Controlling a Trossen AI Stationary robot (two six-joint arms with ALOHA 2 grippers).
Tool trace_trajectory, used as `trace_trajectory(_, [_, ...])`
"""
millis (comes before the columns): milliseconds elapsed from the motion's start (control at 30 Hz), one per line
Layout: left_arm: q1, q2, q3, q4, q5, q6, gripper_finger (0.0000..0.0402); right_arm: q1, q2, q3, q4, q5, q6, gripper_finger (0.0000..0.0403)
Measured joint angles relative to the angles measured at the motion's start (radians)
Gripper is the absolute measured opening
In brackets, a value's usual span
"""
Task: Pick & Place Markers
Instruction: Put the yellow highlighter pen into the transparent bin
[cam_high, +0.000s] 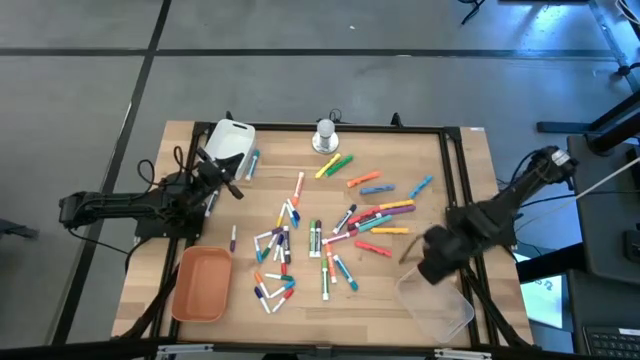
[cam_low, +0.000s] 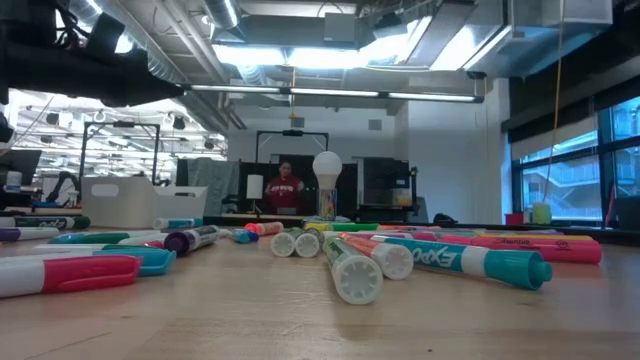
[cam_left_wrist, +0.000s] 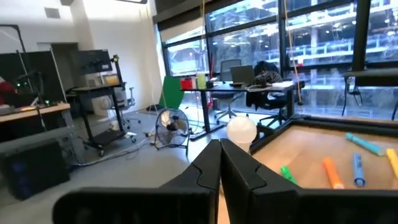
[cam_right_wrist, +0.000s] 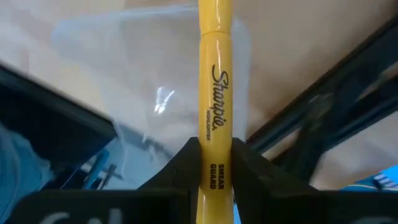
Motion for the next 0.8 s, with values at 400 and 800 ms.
trace_trajectory(400, [0.000, 0.000, 0.000, 0.018, 0.036, -0.109, 0.0006, 0.228, 0.175, 0.000, 0.171, 0.020, 0.246, 0.0069])
trace_trajectory(800, [0.000, 0.000, 0.000, 0.005, 0.051, -0.178, 0.0006, 0.340, 0.289, 0.000, 0.299, -0.036, 0.434, 0.0087])
